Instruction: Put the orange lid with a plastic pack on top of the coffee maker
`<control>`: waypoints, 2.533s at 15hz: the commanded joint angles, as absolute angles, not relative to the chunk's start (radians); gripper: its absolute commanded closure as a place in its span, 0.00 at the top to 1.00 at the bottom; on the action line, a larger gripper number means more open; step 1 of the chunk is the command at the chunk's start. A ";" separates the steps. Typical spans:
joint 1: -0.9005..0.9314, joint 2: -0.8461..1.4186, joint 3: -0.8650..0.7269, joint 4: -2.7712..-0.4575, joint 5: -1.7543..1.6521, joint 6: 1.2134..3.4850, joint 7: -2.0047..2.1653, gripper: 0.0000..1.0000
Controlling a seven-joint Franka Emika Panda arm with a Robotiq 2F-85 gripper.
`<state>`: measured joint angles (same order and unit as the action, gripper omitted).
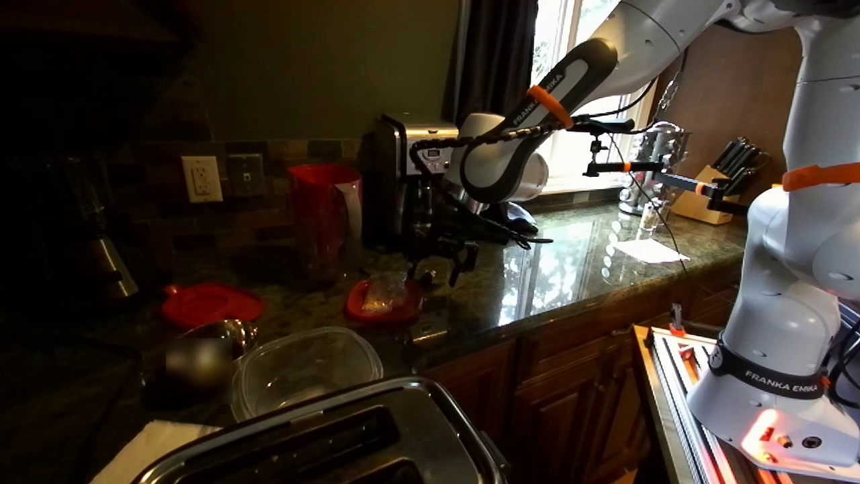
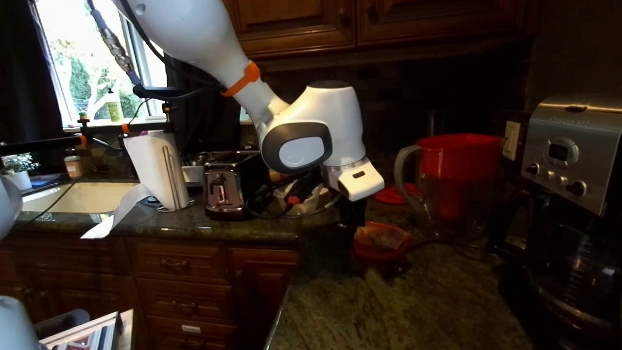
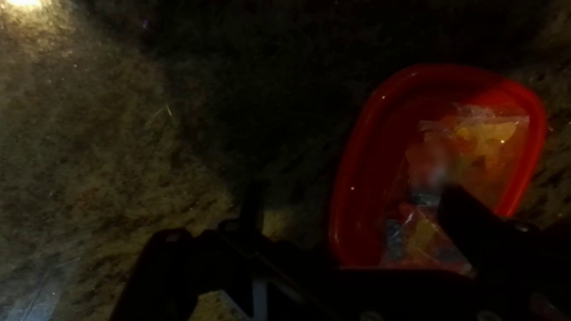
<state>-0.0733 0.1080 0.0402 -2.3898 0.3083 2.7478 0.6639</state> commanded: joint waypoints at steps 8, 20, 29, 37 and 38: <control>-0.046 0.107 0.012 -2.380 0.315 2.745 0.658 1.00; -0.046 0.107 0.012 -2.380 0.315 2.745 0.658 1.00; -0.043 0.112 0.006 -2.379 0.315 2.766 0.658 1.00; -0.040 0.120 0.002 -2.373 0.315 2.767 0.657 1.00; -0.040 0.121 0.002 -2.372 0.316 2.767 0.657 1.00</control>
